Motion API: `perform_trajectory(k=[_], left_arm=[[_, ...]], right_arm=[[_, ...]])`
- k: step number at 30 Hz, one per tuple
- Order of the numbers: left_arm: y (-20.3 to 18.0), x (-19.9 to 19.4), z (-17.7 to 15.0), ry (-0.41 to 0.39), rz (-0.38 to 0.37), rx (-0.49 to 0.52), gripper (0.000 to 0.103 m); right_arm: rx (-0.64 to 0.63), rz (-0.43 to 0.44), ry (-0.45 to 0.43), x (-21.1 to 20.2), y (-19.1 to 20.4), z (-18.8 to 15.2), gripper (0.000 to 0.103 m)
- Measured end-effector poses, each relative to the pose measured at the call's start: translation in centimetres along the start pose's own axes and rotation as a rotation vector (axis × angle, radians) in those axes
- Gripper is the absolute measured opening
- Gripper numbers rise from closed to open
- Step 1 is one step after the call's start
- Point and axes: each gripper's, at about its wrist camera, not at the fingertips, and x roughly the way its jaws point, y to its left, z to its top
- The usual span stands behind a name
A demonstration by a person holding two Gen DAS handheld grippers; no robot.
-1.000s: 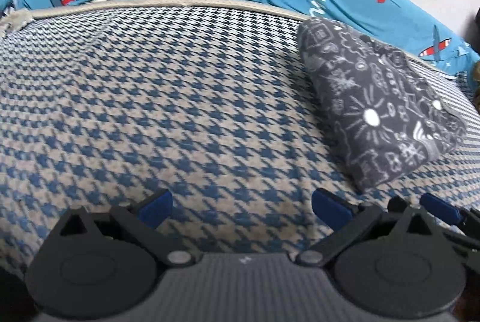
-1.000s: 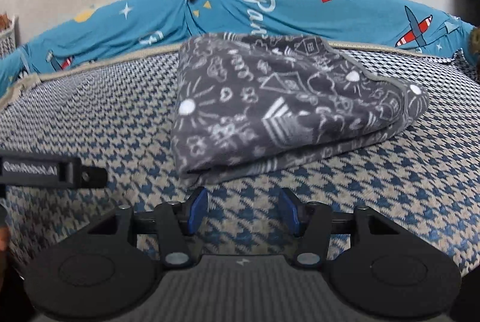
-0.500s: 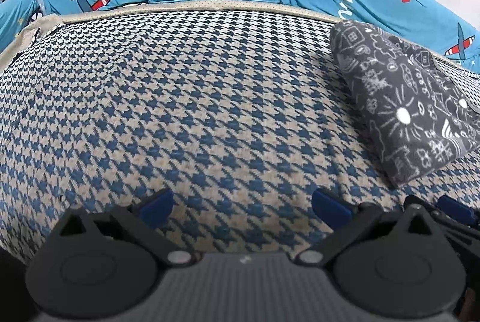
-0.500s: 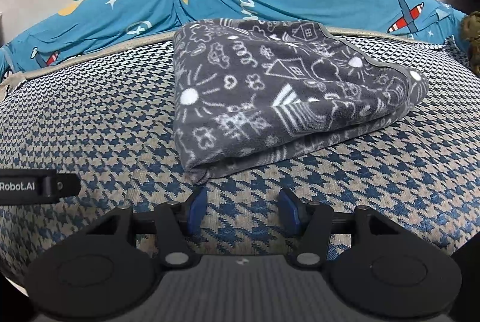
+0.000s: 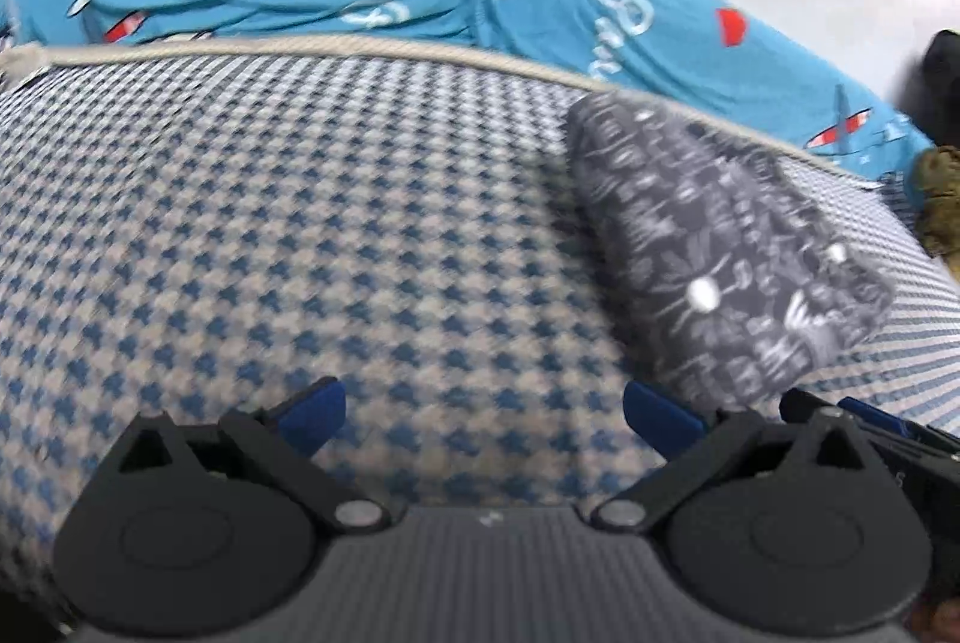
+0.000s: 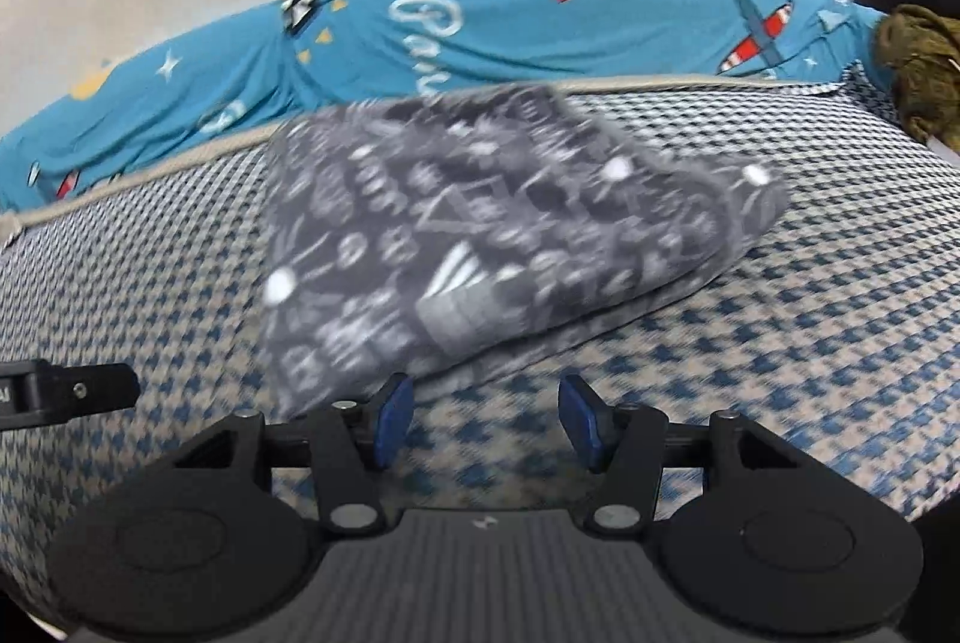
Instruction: Fold clothes
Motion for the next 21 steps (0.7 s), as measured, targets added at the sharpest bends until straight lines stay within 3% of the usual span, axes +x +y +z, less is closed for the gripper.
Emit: perform_trajectory(k=[8,15,21], left_arm=[[-2.2,2.8,2.4,0.013,-0.148,0.038,0.103],[-3.8,5.4,3.6,0.060,-0.255,0.075,0.103],[-4.5,7.9,4.7,0.096,-0.294,0.077,0.103]], right_arm=[[0.038,-0.060,-0.032,0.6,-5.6,3.9,0.067],[0.163,-0.021,0.000,2.6,-9.5,6.0,0.070],[0.220,0.007,0.062,5.4,-11.1,7.2,0.071]])
